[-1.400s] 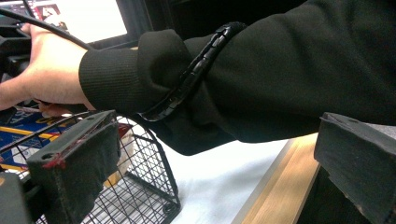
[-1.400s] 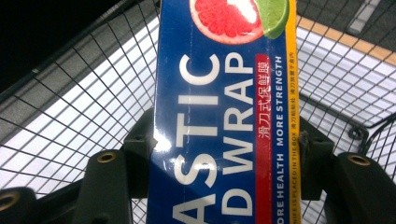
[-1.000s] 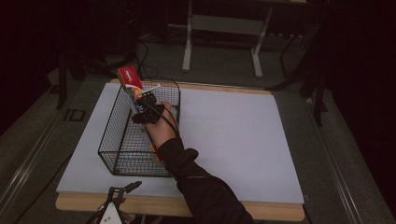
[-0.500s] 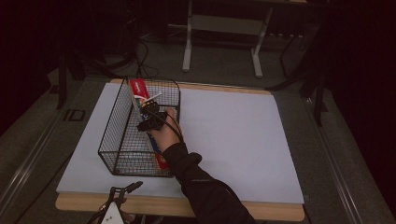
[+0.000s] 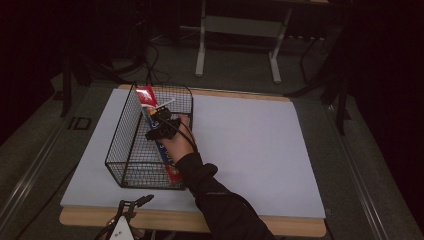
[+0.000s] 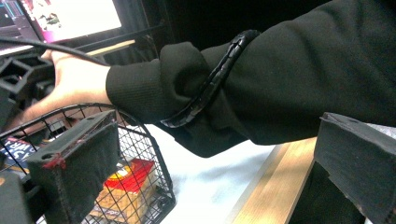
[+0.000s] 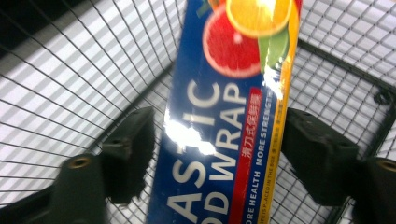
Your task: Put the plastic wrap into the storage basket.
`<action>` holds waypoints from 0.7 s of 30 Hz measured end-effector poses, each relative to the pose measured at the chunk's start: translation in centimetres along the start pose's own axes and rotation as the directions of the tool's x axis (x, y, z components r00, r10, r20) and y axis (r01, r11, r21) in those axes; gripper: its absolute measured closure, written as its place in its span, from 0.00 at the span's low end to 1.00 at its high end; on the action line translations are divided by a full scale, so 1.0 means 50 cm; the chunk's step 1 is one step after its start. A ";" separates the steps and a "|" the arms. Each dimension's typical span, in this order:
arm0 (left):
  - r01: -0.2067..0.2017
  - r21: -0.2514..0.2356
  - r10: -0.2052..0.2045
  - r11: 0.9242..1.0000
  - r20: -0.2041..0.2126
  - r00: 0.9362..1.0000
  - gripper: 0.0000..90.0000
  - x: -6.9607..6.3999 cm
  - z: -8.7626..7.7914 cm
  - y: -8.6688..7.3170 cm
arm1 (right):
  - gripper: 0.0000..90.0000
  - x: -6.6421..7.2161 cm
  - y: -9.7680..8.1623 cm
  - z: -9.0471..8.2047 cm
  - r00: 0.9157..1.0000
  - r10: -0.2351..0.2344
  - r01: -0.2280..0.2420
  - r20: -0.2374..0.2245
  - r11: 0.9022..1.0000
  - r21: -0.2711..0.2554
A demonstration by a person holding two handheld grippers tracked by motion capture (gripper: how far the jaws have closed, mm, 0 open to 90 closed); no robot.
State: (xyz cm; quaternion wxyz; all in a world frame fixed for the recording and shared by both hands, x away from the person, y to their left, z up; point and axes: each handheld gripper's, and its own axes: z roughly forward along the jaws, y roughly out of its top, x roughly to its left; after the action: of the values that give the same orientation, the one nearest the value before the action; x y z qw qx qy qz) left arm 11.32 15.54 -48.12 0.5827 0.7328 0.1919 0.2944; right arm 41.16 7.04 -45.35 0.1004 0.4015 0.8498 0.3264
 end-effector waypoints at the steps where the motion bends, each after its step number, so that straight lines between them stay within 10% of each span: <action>1: 0.001 0.000 -0.001 1.000 0.001 1.000 0.01 0.000 0.000 0.000 | 0.22 -0.002 0.001 -0.003 1.000 -0.001 0.001 -0.011 1.000 -0.004; 10: -0.001 0.013 0.001 1.000 0.007 1.000 0.01 0.000 0.004 -0.002 | 0.16 -0.028 0.003 -0.069 0.994 -0.043 0.034 -0.098 0.995 -0.092; 21: -0.004 0.031 0.004 1.000 0.009 1.000 0.01 -0.002 0.011 -0.005 | 0.16 -0.073 -0.025 -0.156 0.991 -0.089 0.072 -0.100 0.984 -0.161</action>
State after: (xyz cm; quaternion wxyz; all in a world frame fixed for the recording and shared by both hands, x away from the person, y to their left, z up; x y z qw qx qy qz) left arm 11.61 15.15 -48.45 0.5715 0.7436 0.1923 0.2890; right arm 39.42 0.04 -40.47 0.0991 0.3398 0.8412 0.4088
